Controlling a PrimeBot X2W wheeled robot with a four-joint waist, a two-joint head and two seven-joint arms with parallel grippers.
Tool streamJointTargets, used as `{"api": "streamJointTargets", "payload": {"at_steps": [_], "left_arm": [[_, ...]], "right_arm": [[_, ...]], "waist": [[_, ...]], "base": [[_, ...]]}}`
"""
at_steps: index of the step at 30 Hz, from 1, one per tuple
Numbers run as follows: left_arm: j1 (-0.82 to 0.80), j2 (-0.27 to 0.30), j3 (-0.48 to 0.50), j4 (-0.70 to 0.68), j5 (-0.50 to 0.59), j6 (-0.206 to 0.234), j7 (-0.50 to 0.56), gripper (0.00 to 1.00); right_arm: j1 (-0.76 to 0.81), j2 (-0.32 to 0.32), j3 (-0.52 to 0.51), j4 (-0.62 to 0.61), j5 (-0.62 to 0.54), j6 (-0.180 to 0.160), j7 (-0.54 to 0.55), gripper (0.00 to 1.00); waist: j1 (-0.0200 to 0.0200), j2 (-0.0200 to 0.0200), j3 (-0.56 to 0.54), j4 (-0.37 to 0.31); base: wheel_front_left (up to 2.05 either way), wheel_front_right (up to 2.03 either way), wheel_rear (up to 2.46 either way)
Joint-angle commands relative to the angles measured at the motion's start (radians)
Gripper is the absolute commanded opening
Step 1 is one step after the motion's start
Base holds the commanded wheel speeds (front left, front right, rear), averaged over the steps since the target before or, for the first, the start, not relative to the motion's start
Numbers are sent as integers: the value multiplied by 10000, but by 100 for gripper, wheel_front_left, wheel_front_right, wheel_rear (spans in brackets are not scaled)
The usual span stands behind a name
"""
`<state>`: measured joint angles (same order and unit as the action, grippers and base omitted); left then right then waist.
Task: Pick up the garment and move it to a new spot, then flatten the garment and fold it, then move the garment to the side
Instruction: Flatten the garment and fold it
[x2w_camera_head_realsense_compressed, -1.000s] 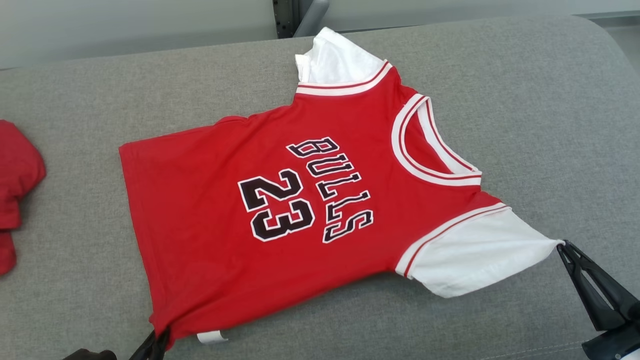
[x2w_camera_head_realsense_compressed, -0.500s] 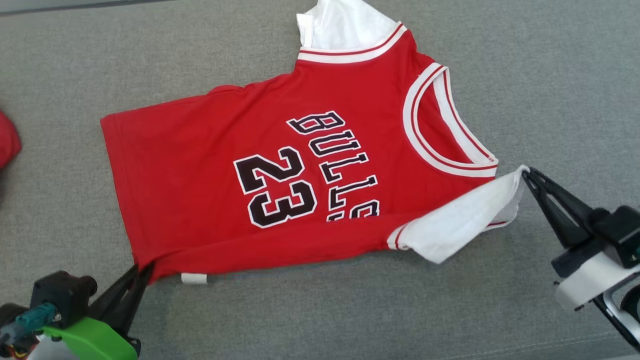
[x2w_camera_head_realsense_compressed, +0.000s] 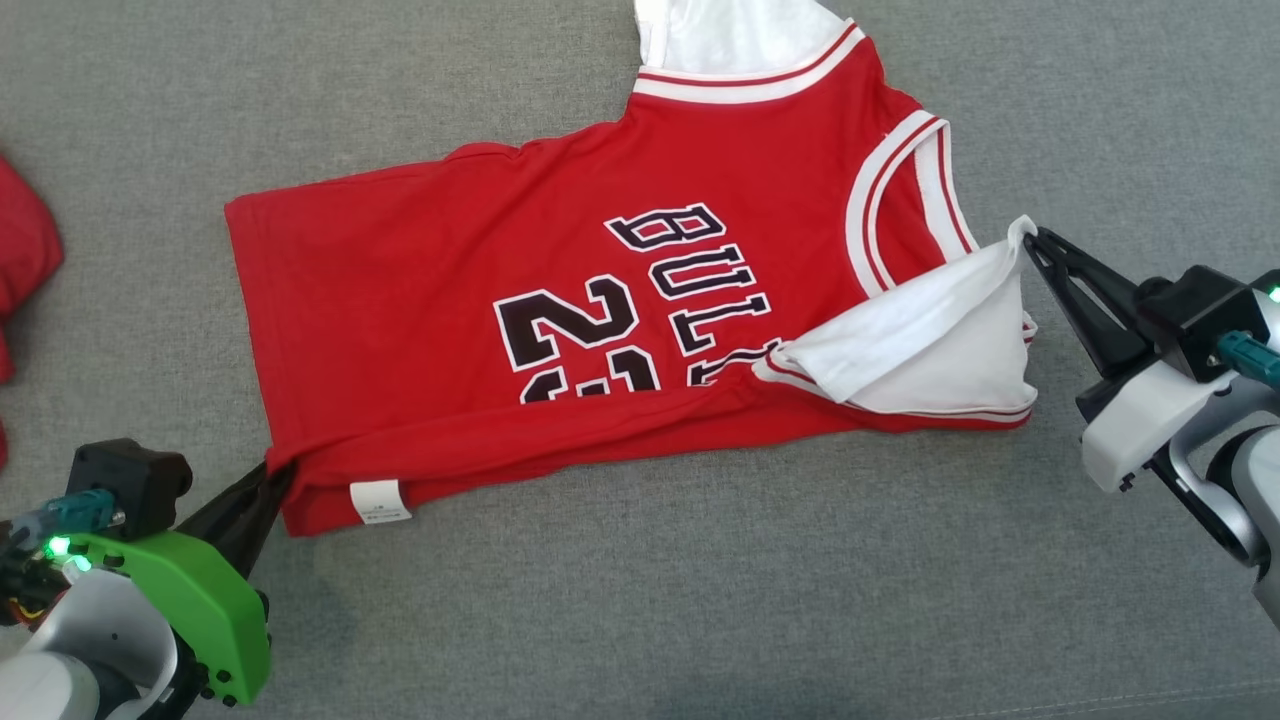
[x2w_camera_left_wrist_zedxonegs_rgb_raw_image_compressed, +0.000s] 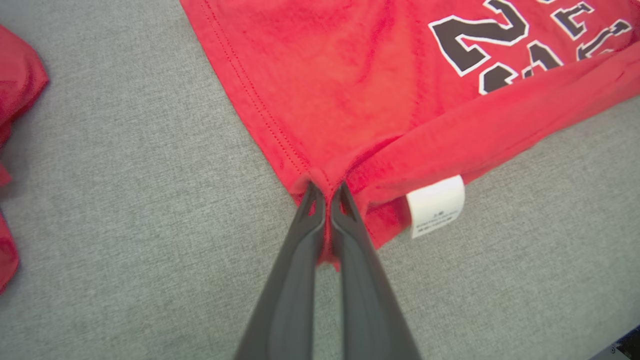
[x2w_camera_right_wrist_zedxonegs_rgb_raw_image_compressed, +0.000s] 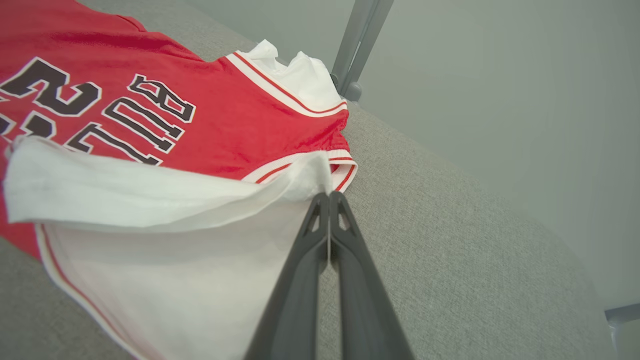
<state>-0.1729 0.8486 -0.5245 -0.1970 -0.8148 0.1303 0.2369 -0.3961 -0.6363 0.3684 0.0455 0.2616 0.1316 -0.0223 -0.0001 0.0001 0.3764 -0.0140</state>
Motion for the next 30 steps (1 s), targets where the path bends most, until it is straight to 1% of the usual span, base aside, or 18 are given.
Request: {"api": "streamJointTargets", "payload": {"at_steps": [1,5,11,15,22,23,24,26,27,28,30], "left_arm": [[-287,-95,-78,95,-20,-100,123,0],[-1000,-370,-187,579,-98,-357,466,0],[-1507,-592,-459,1079,-220,-679,909,0],[-1618,-599,-479,1330,-225,-773,940,0],[-1822,-745,-527,1632,-207,-814,877,0],[-1852,-781,-549,1674,-196,-825,872,5],[-1868,-828,-562,1733,-205,-821,867,14],[-1865,-912,-583,1842,-255,-813,840,43],[-1850,-950,-565,1883,-279,-799,792,66],[-1822,-968,-553,1908,-299,-783,761,98],[-1728,-1033,-511,1942,-363,-723,650,100]], "right_arm": [[-256,-2,77,167,80,-17,-22,0],[-914,69,421,801,189,-17,-89,0],[-1605,198,972,1473,235,-17,-149,0],[-2101,318,1284,1928,187,-17,-243,0],[-2727,461,1647,2658,52,-17,-424,0],[-2810,476,1723,2771,50,-17,-462,0],[-2887,482,1797,2891,55,-17,-509,0],[-2963,514,1895,3110,109,-17,-604,0],[-2991,531,1917,3232,149,-17,-623,0],[-3018,552,1886,3350,169,-17,-677,0],[-3022,616,1812,3584,101,-17,-709,0]], "waist": [[1,-1,30,38],[1,-1,110,93],[1,-1,207,85],[1,-1,279,91],[1,-1,321,234],[1,-1,318,259],[1,-1,310,285],[1,-1,277,328],[1,-1,245,350],[1,-1,213,363],[1,-1,118,385]], "base": [[0,0,0],[0,0,0],[0,0,0],[0,0,0],[0,0,0],[0,0,0],[0,0,0],[0,0,0],[0,0,0],[0,0,0],[0,0,0]]}}
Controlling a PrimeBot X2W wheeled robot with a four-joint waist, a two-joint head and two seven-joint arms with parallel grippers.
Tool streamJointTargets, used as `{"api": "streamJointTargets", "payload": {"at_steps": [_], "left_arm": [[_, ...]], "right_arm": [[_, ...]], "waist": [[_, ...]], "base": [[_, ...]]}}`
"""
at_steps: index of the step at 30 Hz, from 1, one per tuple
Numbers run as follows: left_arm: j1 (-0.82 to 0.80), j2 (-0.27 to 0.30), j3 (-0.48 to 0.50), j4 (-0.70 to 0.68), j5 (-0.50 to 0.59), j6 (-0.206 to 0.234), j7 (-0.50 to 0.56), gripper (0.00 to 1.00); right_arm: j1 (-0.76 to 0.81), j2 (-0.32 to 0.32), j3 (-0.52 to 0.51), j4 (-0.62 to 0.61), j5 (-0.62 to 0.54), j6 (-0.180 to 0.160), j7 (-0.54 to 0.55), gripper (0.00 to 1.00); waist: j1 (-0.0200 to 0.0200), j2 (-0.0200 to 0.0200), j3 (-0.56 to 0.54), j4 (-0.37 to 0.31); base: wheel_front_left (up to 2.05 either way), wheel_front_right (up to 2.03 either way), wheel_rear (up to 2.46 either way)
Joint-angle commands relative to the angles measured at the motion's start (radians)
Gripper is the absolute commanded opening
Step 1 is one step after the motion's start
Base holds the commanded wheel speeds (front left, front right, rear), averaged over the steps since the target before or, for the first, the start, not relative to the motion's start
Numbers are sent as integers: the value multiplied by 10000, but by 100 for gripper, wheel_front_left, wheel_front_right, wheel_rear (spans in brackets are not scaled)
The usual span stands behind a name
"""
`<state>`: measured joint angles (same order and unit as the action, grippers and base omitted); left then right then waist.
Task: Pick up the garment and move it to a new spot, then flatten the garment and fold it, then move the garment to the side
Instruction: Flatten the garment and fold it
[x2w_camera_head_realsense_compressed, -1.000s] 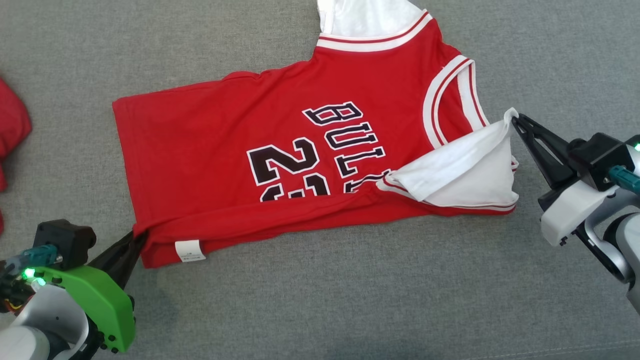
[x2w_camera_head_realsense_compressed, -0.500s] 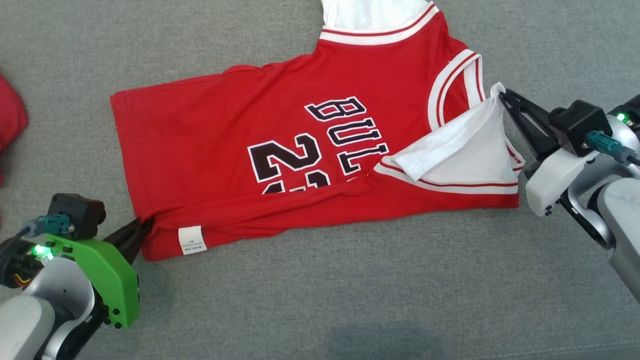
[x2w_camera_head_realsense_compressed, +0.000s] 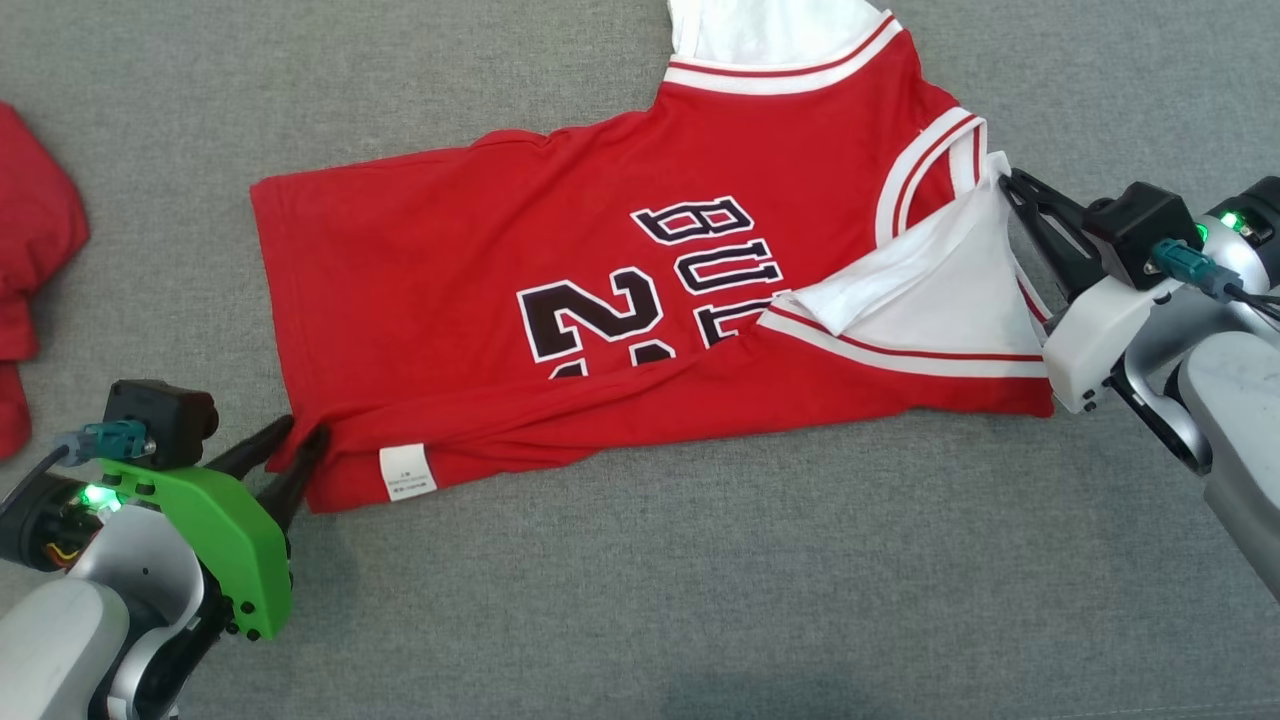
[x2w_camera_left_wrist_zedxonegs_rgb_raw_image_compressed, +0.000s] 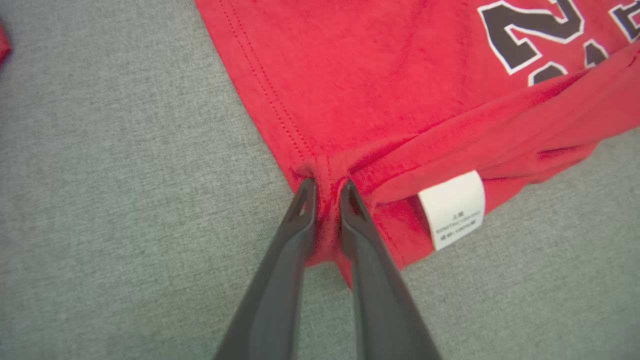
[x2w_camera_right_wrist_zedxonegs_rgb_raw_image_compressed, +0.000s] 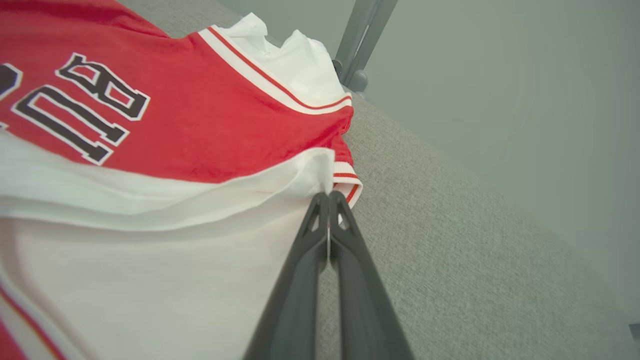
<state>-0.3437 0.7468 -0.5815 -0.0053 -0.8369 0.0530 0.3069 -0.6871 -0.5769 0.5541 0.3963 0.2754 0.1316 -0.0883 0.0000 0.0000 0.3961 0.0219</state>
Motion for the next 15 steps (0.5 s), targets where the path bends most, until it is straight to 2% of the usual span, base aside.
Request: {"api": "streamJointTargets", "payload": {"at_steps": [1,2,3,7,9,15], "left_arm": [[45,-38,84,28,-136,92,-135,100],[118,-56,105,29,-141,115,-207,100],[203,-75,139,10,-149,155,-300,100],[652,-184,289,-234,-116,427,-848,100],[953,-218,371,-448,80,677,-1239,100],[2073,-778,560,-1010,356,1624,-2719,100]], "right_arm": [[-68,60,-39,159,-72,-17,-104,21],[-30,70,-56,216,-148,-17,-206,66],[32,80,-77,283,-186,-17,-261,100],[366,214,-334,314,-238,-17,-554,100],[628,220,-579,220,-324,-17,-730,100],[2177,334,-1765,-564,-502,-18,-1102,100]], "waist": [[0,0,-139,31],[0,0,-196,30],[0,0,-256,23],[0,0,-581,-36],[0,0,-805,-56],[0,0,-1642,-39]], "base": [[0,0,0],[0,0,0],[0,0,0],[0,0,0],[0,0,0],[0,0,0]]}}
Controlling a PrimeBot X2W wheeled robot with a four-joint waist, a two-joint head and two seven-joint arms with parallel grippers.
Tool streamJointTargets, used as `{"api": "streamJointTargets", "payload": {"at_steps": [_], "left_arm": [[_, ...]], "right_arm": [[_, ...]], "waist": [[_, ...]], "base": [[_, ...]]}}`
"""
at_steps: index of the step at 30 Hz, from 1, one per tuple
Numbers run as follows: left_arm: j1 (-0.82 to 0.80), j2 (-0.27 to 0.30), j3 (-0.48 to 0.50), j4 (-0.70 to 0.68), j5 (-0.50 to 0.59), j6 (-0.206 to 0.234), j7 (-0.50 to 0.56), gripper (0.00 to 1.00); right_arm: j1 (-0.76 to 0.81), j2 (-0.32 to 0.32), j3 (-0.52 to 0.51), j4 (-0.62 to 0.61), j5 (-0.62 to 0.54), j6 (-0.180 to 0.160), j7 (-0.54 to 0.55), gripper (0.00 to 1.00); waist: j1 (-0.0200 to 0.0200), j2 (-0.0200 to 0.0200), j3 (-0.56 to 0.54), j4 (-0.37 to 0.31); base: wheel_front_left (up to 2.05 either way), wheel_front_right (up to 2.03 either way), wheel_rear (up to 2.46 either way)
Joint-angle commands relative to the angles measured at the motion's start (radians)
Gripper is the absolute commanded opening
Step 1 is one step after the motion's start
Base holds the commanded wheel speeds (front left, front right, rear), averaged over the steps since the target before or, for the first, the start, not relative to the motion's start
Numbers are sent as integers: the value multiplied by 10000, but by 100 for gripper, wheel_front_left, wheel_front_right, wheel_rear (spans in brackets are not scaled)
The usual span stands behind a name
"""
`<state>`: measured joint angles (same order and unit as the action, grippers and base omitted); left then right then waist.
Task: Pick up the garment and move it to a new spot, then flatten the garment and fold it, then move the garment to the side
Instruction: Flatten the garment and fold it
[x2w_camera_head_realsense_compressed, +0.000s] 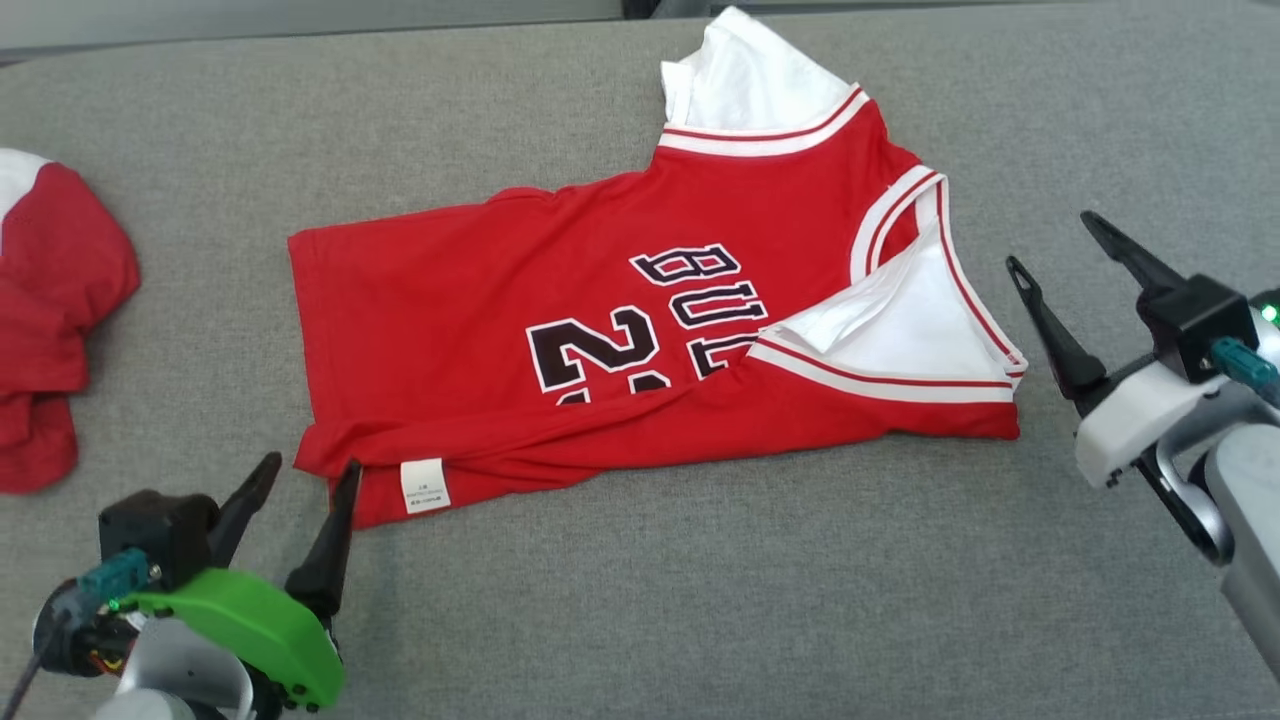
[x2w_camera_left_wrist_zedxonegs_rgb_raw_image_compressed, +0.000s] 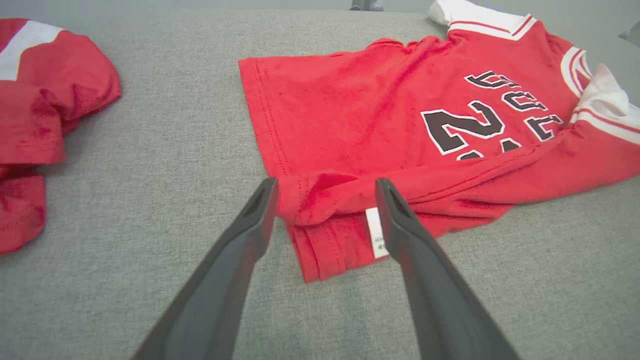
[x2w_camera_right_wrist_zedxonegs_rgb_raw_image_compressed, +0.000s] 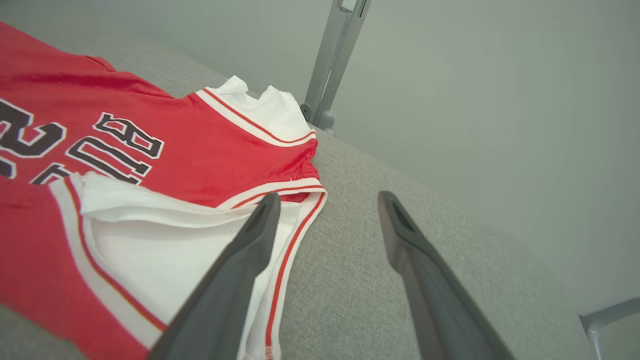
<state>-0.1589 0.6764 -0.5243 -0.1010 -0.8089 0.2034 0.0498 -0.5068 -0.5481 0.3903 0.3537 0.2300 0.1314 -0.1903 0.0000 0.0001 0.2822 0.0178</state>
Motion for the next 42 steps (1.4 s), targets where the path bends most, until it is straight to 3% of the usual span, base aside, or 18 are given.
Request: {"api": "streamJointTargets", "payload": {"at_steps": [1,5,7,14,22,35,42], "left_arm": [[407,-179,-51,-114,203,235,-389,100],[1067,-671,-66,-120,521,723,-1380,100],[1507,-925,-143,94,805,966,-2131,100],[2007,-1393,58,611,1141,1259,-2947,100],[1947,-1766,335,1336,1457,878,-3138,100],[71,-2120,-321,3249,967,-299,-1653,100],[-542,-2436,-448,4246,773,-754,-1462,100]], "right_arm": [[717,92,-444,-306,-82,-16,-140,100],[2210,388,-1707,-1118,-388,-16,-358,100],[3307,871,-2569,-1748,-682,-14,-480,100],[4972,1777,-3613,-2377,-1107,-14,-627,100],[5461,2266,-3797,-2147,-1126,-14,-647,100],[3430,2473,-3139,-985,-875,-13,1061,100],[2749,2584,-2902,-188,-739,-13,1535,100]], "waist": [[0,-1,-669,16],[0,-1,-1208,34],[0,-1,-1556,-6],[0,-1,-2047,-26],[0,-1,-2050,14],[0,-1,-672,176],[0,-1,-397,253]], "base": [[0,0,0],[0,0,0],[0,0,0],[0,0,0],[0,0,0],[0,0,0],[0,0,0]]}}
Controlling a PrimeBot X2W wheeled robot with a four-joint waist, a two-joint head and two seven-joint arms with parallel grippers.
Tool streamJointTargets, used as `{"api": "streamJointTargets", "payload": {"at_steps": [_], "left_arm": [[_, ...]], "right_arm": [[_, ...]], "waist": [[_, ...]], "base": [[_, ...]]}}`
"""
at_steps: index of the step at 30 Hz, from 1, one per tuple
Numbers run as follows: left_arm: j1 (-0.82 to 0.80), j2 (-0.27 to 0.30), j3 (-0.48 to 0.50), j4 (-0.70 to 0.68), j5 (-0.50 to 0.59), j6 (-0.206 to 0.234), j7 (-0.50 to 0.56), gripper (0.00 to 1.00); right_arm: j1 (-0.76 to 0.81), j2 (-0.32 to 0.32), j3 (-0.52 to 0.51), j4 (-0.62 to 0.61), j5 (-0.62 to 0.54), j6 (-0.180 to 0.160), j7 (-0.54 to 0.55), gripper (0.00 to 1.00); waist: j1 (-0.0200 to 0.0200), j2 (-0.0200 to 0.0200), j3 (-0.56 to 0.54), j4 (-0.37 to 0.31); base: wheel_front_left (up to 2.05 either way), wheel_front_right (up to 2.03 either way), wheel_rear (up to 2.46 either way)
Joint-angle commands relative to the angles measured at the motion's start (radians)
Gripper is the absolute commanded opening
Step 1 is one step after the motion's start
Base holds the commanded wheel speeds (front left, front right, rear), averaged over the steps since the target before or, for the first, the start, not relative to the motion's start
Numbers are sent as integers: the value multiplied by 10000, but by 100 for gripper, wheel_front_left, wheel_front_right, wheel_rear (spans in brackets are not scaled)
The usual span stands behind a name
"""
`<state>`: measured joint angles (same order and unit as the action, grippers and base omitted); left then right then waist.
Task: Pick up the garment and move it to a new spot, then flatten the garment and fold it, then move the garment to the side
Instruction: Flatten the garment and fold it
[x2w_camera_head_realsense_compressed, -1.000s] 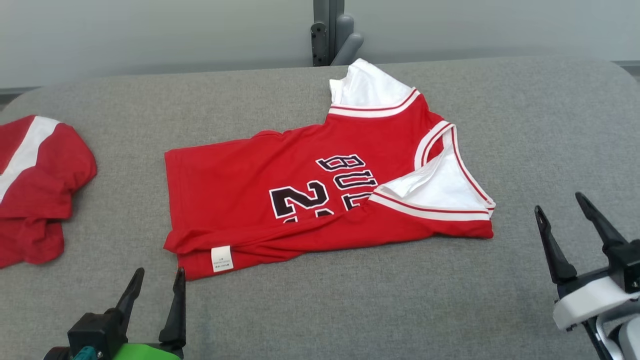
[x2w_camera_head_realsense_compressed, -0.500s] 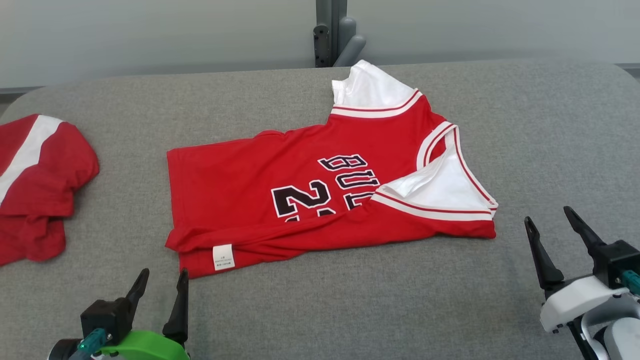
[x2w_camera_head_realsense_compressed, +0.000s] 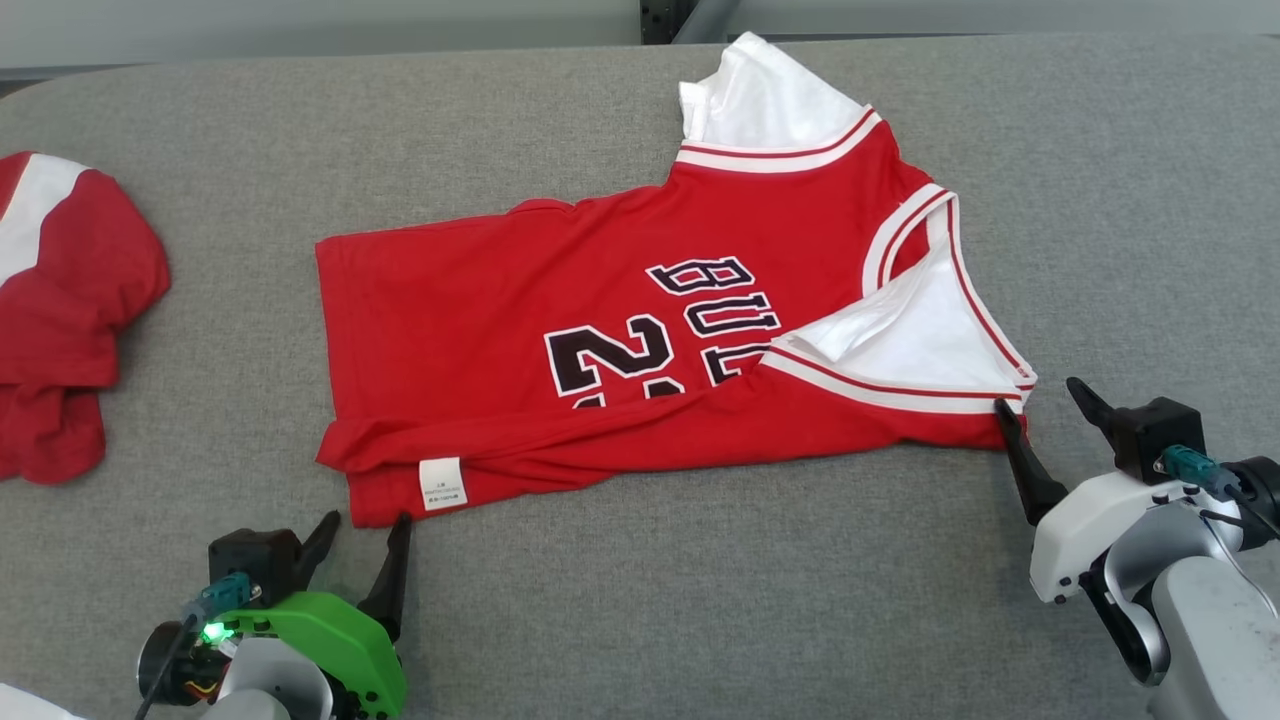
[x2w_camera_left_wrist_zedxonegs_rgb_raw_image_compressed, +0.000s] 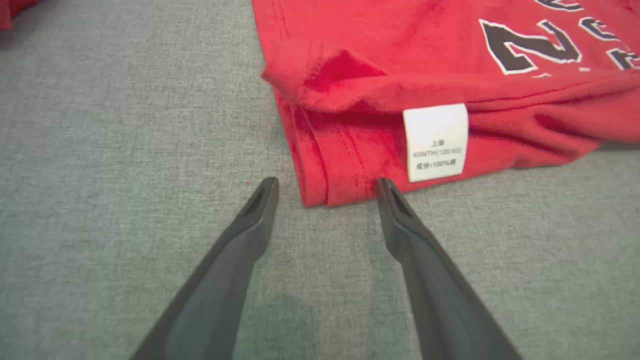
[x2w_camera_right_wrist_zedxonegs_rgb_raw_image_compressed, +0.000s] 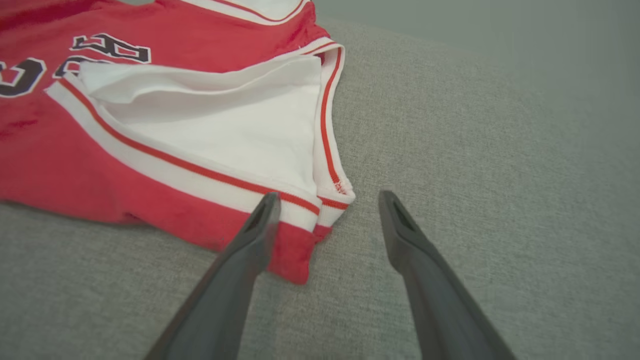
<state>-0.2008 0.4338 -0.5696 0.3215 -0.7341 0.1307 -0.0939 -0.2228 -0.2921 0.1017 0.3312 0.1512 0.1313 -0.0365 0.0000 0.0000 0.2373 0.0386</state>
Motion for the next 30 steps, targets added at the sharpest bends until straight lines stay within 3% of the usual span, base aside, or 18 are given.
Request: {"api": "streamJointTargets", "payload": {"at_steps": [1,12,20,21,22,24,25,30], "left_arm": [[-178,-24,-15,125,16,-72,-13,100],[-494,-342,129,406,-654,-606,26,100],[-711,-364,13,642,-837,-631,593,100],[-757,-396,-4,725,-865,-674,663,80],[-789,-437,-29,822,-923,-737,720,46],[-808,-517,-40,976,-1041,-875,789,0],[-835,-536,-77,1026,-1064,-943,826,0],[-1026,-389,-36,1115,-1203,-1234,998,0]], "right_arm": [[-122,32,17,111,73,-11,32,100],[-350,-73,306,687,398,-11,-2,100],[-596,34,479,1102,557,-11,224,100],[-655,77,548,1185,626,-11,291,100],[-730,104,620,1251,704,-11,331,100],[-923,36,697,1425,855,-11,371,40],[-1027,-11,744,1489,956,-11,371,0],[-1456,-341,1011,1677,1552,-11,564,0]], "waist": [[0,0,58,53],[0,0,-25,37],[0,0,35,18],[0,0,49,8],[0,0,58,-7],[0,0,57,-32],[0,0,48,-35],[0,0,-17,-6]], "base": [[0,0,0],[0,0,0],[0,0,0],[0,0,0],[0,0,0],[0,0,0],[0,0,0],[0,0,0]]}}
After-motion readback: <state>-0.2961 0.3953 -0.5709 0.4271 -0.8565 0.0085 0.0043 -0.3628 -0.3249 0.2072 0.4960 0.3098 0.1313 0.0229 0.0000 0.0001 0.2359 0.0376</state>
